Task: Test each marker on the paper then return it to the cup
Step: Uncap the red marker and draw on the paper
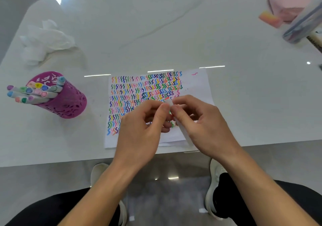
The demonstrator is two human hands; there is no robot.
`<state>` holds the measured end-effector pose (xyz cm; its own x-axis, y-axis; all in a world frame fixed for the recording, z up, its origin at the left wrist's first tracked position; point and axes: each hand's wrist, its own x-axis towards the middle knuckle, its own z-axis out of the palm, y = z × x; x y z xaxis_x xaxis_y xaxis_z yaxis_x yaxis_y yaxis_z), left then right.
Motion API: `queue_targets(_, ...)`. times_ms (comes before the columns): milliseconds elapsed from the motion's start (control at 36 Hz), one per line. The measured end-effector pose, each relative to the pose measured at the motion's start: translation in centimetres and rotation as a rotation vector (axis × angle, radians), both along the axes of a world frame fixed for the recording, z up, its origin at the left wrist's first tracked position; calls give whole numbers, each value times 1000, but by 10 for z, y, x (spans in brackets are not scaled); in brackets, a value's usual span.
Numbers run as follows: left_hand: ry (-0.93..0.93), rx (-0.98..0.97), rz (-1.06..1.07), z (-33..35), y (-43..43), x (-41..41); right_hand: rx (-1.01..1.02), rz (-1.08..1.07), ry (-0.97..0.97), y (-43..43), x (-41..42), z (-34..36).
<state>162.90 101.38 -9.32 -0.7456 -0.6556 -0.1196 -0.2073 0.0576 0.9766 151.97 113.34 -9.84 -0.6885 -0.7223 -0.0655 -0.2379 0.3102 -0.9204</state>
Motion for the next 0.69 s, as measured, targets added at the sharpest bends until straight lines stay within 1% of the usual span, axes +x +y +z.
queue_targets(83,-32,91,-24,0,4,-3,59,60,156,8,-2,-5)
queue_targets(139,-56,141,-46,0,5,-4,71,93,212,13,-5,-7)
queue_targets(222,-64,177,-74,-1,5,-5,82,114,254,17,-11,-6)
queue_targets(333,-38,180,-77,-2,3,-6,132,91,272,19,-11,-7)
queue_targets(444,-19,161,-83,-4,3,-7,231,86,256,20,-12,-9)
queue_targets(528,-65,128,-110,-7,5,-8,318,139,287,21,-14,-8)
queue_targets(611,-133,60,-165,-11,4,-8,366,197,406,23,-15,-9)
queue_targets(694,-210,-64,-242,-13,1,-8,378,207,522,25,-15,-12)
